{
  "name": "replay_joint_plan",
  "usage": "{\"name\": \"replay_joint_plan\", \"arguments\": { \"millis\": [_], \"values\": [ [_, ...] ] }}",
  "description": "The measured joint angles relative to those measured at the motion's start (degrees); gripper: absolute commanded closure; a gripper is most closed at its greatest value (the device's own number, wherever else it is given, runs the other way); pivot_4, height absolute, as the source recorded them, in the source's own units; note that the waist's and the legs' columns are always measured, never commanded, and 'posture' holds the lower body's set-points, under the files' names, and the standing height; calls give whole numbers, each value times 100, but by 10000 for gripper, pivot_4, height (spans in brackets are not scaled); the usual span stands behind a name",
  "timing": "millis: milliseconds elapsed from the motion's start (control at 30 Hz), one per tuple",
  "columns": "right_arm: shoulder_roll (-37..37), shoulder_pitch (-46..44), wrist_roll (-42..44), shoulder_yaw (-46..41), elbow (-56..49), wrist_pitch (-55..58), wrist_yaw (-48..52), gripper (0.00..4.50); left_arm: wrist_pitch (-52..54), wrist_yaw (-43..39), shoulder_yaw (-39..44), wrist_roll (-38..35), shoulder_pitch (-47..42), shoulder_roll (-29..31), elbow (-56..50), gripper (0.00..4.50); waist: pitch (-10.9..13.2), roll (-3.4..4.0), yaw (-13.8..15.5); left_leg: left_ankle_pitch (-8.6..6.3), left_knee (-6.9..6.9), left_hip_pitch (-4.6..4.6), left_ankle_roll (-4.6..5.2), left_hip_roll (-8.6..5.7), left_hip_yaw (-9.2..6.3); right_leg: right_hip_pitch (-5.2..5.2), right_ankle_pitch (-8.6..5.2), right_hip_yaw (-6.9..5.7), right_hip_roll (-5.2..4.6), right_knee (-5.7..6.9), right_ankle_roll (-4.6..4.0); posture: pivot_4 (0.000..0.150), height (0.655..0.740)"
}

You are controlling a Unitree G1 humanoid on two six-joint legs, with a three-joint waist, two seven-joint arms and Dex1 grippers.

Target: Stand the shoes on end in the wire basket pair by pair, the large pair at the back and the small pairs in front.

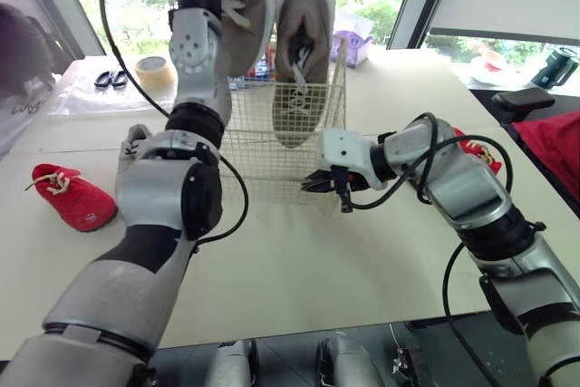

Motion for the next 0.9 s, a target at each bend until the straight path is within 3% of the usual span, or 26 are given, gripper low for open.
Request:
{"name": "replay_joint_plan", "arguments": {
  "millis": [233,333,567,600,700,800,900],
  "values": [
    [62,15,127,-72,-37,10,-160,43969,392,-90,-197,38,493,-25,-476,45000,-1,2,0,0,1,5,0,0,0,4,0,1,0,3,0,1500,6938],
    [118,15,203,-116,-25,-7,-289,44399,765,-123,-304,53,806,-12,-952,33906,-2,3,-9,1,0,8,-1,1,-1,4,0,1,0,7,-1,1500,6938],
    [55,82,335,-163,-18,-21,-383,44399,1898,-143,-401,-142,1761,11,-2509,432,-2,3,0,1,2,9,-2,1,-3,8,0,2,0,7,-1,1500,6938],
    [49,131,383,-191,-40,-21,-397,44399,2210,-176,-408,-211,1971,29,-2968,152,-2,3,4,1,3,8,-2,1,-4,9,0,1,0,5,-1,1500,6938],
    [-2,268,493,-298,-112,-6,-433,37619,2866,-284,-455,-338,2484,61,-3815,0,0,2,35,1,4,3,-2,1,-7,8,0,-2,0,4,-1,1500,6938],
    [-55,378,866,-787,-562,197,-511,37619,4606,-334,-452,-930,3271,247,-5769,0,0,2,-3,1,-1,6,-2,2,-10,10,1,0,0,1,-1,1500,6938],
    [-232,472,1222,-1270,-792,464,-570,37619,6013,-365,-339,-1462,3629,611,-6935,0,0,2,7,4,0,19,-6,2,-14,21,1,-1,1,5,-2,1500,6938]
  ]
}}
